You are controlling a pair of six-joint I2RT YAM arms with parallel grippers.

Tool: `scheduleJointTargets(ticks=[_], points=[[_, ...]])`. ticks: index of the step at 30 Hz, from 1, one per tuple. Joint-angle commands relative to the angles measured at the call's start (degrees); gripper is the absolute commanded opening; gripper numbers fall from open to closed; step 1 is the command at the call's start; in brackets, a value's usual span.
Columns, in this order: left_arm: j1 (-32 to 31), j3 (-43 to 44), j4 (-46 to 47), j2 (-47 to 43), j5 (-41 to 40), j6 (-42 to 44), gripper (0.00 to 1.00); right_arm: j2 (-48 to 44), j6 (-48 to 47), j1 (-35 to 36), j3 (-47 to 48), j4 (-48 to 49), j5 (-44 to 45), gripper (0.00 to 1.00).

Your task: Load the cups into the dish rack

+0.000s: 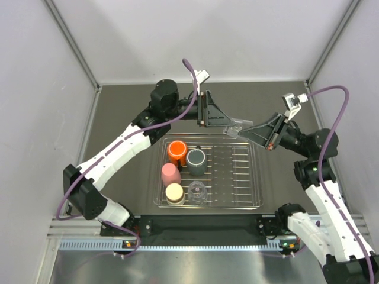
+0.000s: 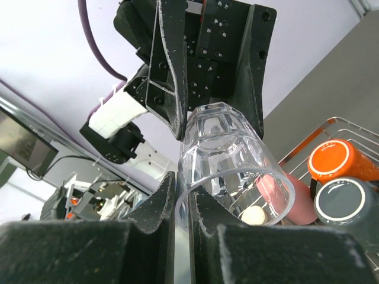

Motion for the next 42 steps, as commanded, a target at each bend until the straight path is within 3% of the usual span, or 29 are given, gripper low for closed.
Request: scheduleJointTargets(ticks=[1,4,8,12,15,17,18,19,20,25,27,28,30,32,34,35,37,42], points=[[-0.79,1.59,1.15,-0.85,2.34,0.72,0.55,-0.90,2.09,-0.92,-0.91,5.69,1.63,0.00],[-0.79,1.41,0.71,-1.47,2.34,0.81,0.58,-0.90,2.62,-0.92,-1.18,5.96,1.81,0.00],[-0.79,1.06,0.88,-1.91,2.95,0.46,0.79,-0.99,2.53,-0.92,-1.53,6.31,2.08,0.00],[-0.97,0.80,1.06,-2.61,3.21,0.46,0.79,-0.90,3.32,-0.92,-1.97,7.28,2.08,0.00],[-0.97,0.80,1.23,-2.44,3.65,0.02,0.68,-1.26,3.41,-0.92,-2.23,7.10,2.34,0.00],[-1.23,0.80,1.76,-2.35,3.83,-0.42,0.48,-1.34,3.41,-0.92,-2.32,6.93,2.34,0.00],[-1.32,0.97,1.76,-2.18,3.92,-0.42,0.34,-1.34,3.23,-0.92,-2.24,5.71,2.34,0.00],[-1.41,1.50,0.98,-2.09,3.48,-0.25,0.00,-1.43,1.14,-1.01,-1.28,3.52,2.43,0.00],[-1.41,2.11,-0.33,-1.91,2.96,0.19,0.00,-1.52,-1.40,-0.92,0.12,-0.24,2.86,0.01],[-1.93,6.24,-13.34,-1.30,-4.15,7.47,0.00,-0.73,-23.44,-0.92,15.04,-44.47,16.27,0.62],[-2.72,7.03,-18.53,-1.21,-9.69,9.50,0.00,-0.47,-26.64,-1.01,19.10,-53.24,21.74,0.70],[-3.68,8.17,-20.28,-1.03,-11.27,11.68,0.00,-0.38,-28.48,-1.01,22.69,-57.98,28.55,0.76],[-5.62,10.45,-27.30,0.80,-17.33,14.50,0.00,-0.12,-29.02,-1.01,26.40,-72.21,37.71,0.77],[-9.73,15.28,-35.36,3.61,-25.20,19.34,0.00,1.37,-27.89,-1.01,32.11,-86.75,53.18,0.76],[-13.51,19.23,-39.70,5.64,-30.86,21.54,0.00,3.56,-26.31,-0.92,36.32,-94.64,65.64,0.74],[-14.41,19.78,-42.07,6.52,-32.97,21.55,0.00,4.27,-25.86,-1.01,37.31,-101.46,68.41,0.73],[-17.38,21.09,-44.19,8.80,-38.51,21.72,0.00,4.20,-25.33,-1.01,38.63,-105.21,73.42,0.72],[-24.86,25.05,-50.42,15.12,-51.33,23.66,0.00,-1.95,-23.93,-1.09,34.96,-105.22,71.17,0.70]])
